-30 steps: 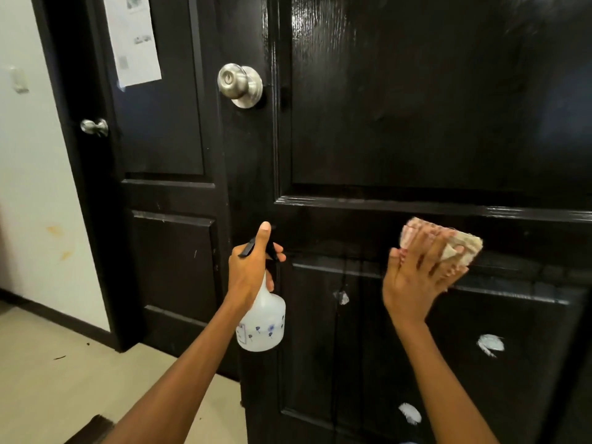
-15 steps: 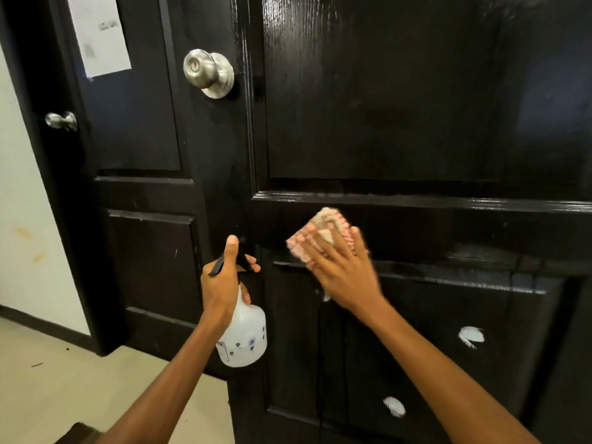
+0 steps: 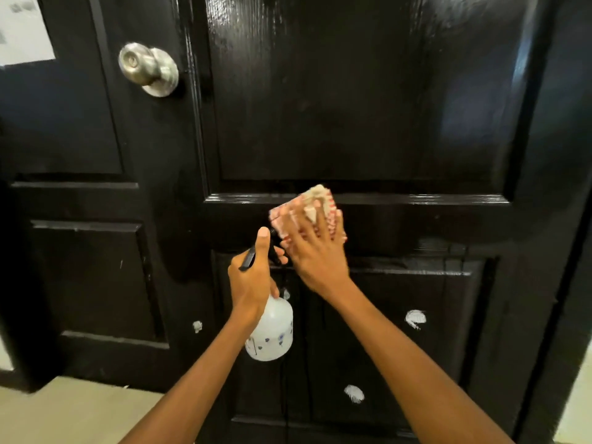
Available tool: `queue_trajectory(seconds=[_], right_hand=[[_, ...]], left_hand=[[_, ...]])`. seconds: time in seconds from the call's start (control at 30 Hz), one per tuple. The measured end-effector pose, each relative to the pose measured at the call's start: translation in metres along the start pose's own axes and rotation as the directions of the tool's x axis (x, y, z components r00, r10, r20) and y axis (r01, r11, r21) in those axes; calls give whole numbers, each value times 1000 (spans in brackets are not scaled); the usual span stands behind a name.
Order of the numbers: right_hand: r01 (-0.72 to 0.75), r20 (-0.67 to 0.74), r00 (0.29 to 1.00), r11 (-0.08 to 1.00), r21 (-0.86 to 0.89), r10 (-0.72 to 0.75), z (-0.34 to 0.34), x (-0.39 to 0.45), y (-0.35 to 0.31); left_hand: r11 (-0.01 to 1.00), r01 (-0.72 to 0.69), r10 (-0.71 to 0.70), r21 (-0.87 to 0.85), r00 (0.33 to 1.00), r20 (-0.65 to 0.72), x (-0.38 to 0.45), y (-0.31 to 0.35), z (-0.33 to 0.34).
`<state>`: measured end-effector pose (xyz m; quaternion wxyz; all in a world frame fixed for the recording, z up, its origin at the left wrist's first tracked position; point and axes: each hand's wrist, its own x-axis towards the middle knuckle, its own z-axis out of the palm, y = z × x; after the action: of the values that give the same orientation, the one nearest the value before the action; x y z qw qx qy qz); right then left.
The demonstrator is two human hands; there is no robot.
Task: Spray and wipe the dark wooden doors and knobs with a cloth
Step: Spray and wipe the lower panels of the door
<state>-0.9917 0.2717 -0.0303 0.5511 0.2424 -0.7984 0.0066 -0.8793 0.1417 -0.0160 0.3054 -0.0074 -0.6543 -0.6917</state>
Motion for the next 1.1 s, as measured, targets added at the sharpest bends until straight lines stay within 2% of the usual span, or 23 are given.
queue_trajectory(seconds=[0.1,0.17,0.23,0.27,0.37,0.47,0.53,0.6,0.7,0.77,0.83,0.93,1.1], right_hand=[[130,-37,991,991,-31,-131,-9,6,17],[100,-71,992,994,-50,-104,-18,-2,51],[-101,-126,988,991,-89,89,-31,-17,96],[-234,-148,965,967,-98,219,-39,-28,116],[-590,-167,800,807,-37,577,-62,-63,161],[-747,-176,644,662,62,744,-69,-66,173],[-764,-201,613,638,96,764,-67,-52,163],[-707,-220,674,702,84,705,-60,-36,139],[-485,-231,848,874,26,477,-42,-11,85],[-338,-232,912,940,36,337,-33,9,53],[-216,-228,949,976,34,218,-25,27,26],[-49,-138,989,997,55,56,-15,55,-7],[128,7,992,988,92,-129,-5,103,-74]], left_hand=[[1000,-3,3,-28,1000,-19,1,5,6],[999,-10,10,-34,1000,-3,2,7,11],[999,-5,5,-36,1000,2,2,8,15],[999,2,-2,-32,1000,3,2,8,15],[999,19,-19,-27,1000,-7,3,8,11],[999,20,-20,-32,1000,7,6,13,13],[999,19,-19,-35,1000,16,4,14,18],[999,13,-13,-34,1000,11,2,14,20],[1000,-9,8,-20,999,-39,2,15,14],[1000,-31,30,-4,996,-90,6,17,5],[999,-44,46,19,988,-148,9,19,-10],[997,-48,60,57,973,-224,11,23,-34],[992,-63,95,111,946,-310,12,28,-62]])
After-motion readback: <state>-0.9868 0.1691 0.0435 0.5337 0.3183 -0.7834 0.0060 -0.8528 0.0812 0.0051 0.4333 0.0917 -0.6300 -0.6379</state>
